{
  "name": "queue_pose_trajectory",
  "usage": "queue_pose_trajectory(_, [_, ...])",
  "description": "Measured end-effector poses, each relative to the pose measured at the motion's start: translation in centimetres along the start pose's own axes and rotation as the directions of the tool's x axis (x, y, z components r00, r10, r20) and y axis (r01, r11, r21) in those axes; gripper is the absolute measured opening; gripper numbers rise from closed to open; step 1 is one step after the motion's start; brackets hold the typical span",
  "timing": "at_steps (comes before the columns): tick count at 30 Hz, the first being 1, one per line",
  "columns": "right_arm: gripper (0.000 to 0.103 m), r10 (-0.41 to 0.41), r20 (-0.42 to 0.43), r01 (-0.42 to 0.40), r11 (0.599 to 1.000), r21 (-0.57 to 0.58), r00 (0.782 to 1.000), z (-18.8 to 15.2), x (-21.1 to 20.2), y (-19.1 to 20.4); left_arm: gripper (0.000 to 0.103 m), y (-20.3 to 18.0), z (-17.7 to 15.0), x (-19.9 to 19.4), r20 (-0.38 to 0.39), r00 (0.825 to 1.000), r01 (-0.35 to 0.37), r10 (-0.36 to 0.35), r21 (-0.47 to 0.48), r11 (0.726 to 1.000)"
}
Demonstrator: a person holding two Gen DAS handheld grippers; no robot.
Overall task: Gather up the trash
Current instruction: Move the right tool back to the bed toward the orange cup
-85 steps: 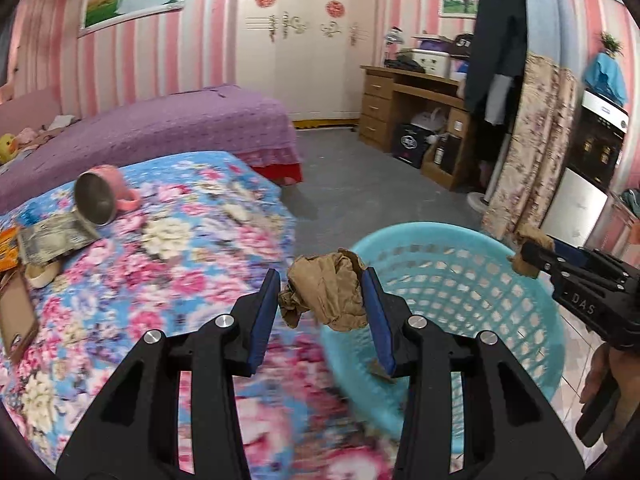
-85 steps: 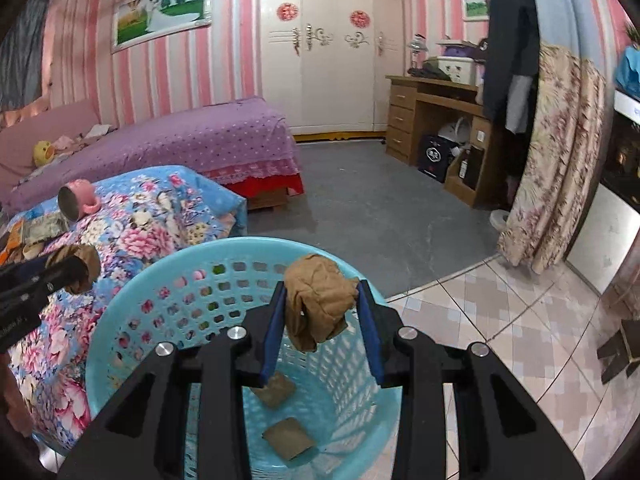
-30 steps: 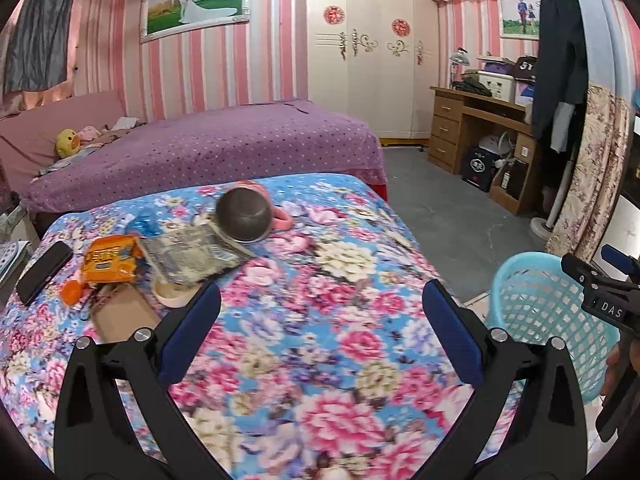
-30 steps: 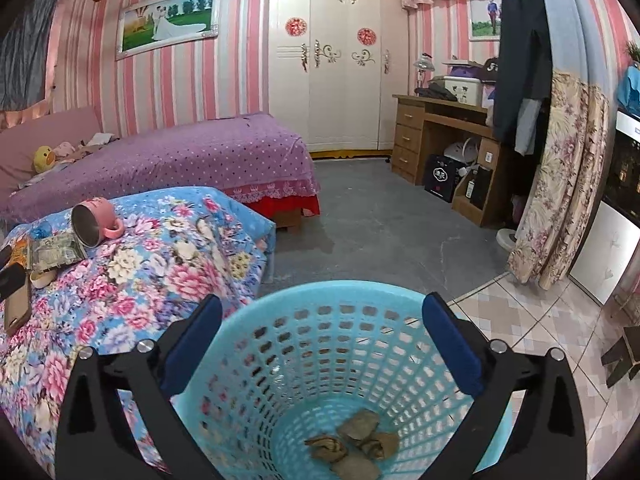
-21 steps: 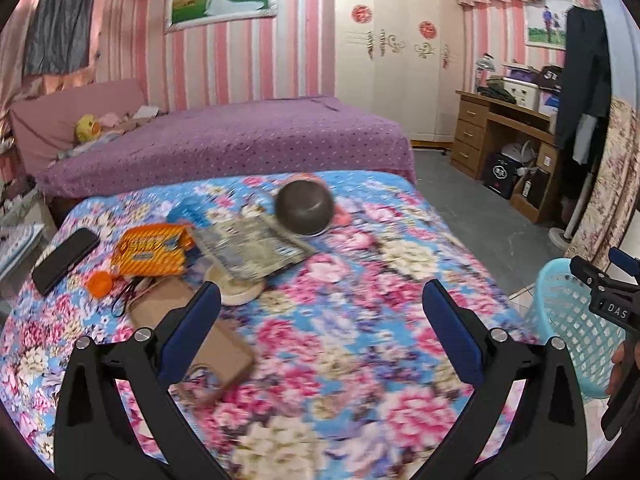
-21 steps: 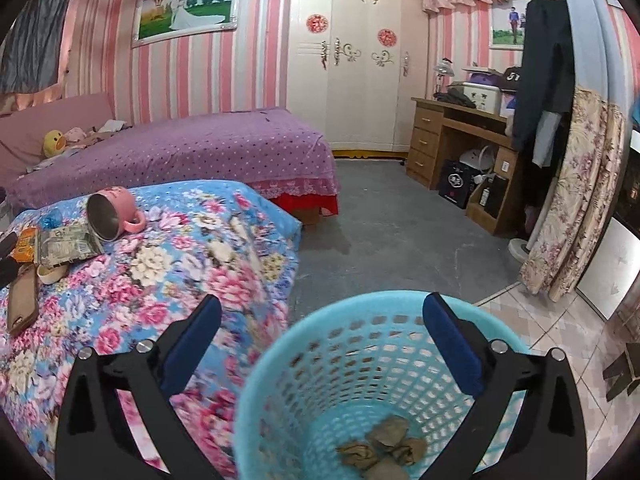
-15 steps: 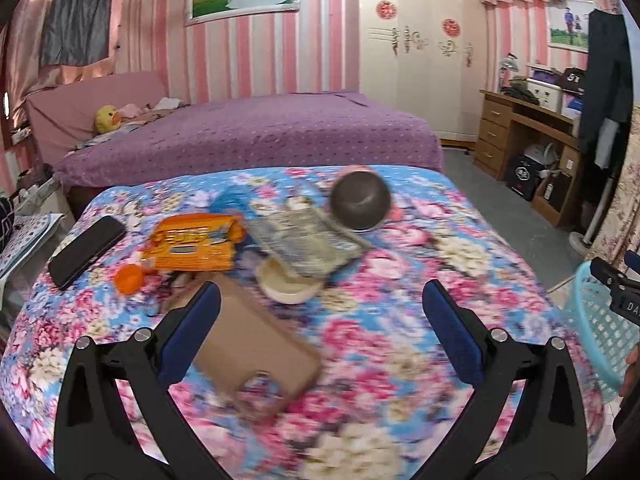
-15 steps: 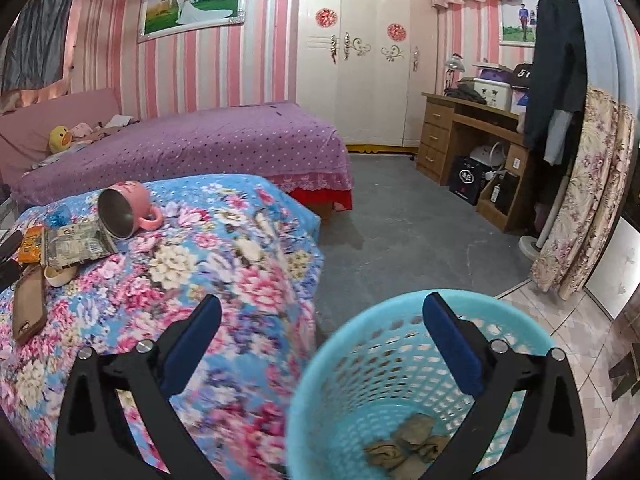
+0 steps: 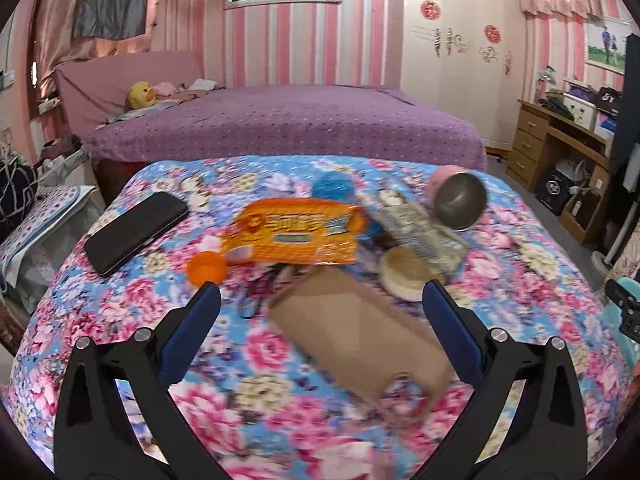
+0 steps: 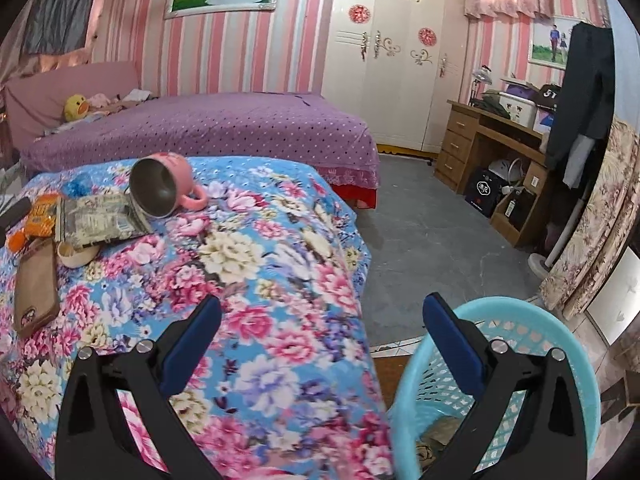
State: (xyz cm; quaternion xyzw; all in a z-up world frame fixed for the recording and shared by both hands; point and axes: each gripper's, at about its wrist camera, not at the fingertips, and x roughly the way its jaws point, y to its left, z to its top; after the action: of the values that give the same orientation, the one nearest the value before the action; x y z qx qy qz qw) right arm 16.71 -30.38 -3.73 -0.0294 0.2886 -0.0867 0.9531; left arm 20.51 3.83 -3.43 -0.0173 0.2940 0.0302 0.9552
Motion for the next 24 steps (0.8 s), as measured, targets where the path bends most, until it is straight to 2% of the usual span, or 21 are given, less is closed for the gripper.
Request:
queue_pose_trajectory(4, [0.098, 0.026, -0.015, -0.026, 1.0, -0.002, 1.0, 0.0, 0.0, 1.2, 0.097, 2.2, -0.1, 0.6, -0.011, 1.0, -0.03, 0.03, 0.004, 1.0])
queue_pose_trajectory(8, [0.098, 0.055, -0.016, -0.055, 0.998, -0.035, 0.998, 0.0, -0.1, 3.3, 0.097, 4.4, -0.1, 0.8, -0.034, 0.999, -0.005, 0.004, -0.026, 1.0])
queue_pose_trajectory(11, [0.098, 0.08, -0.023, -0.081, 0.996, -0.041, 0.997, 0.0, -0.3, 4.5, 0.097, 6.2, -0.2, 1.0, -0.044, 0.999, -0.025, 0.023, -0.034, 0.999])
queue_pose_trajectory(16, [0.098, 0.068, -0.024, -0.069, 0.994, -0.084, 0.997, -0.2, -0.6, 7.3, 0.097, 9.8, -0.3, 1.5, -0.064, 0.997, -0.043, 0.036, -0.109, 0.993])
queue_pose_trajectory(19, [0.098, 0.081, -0.033, -0.083, 0.994, -0.065, 0.996, -0.1, -0.7, 8.0, 0.097, 11.7, -0.4, 1.7, -0.071, 0.996, -0.064, 0.054, -0.141, 0.988])
queue_pose_trajectory(24, [0.098, 0.167, -0.09, -0.168, 0.986, 0.006, 0.982, 0.1, 0.4, 9.1, 0.097, 13.7, -0.1, 2.9, -0.092, 0.994, -0.079, 0.063, -0.187, 0.979])
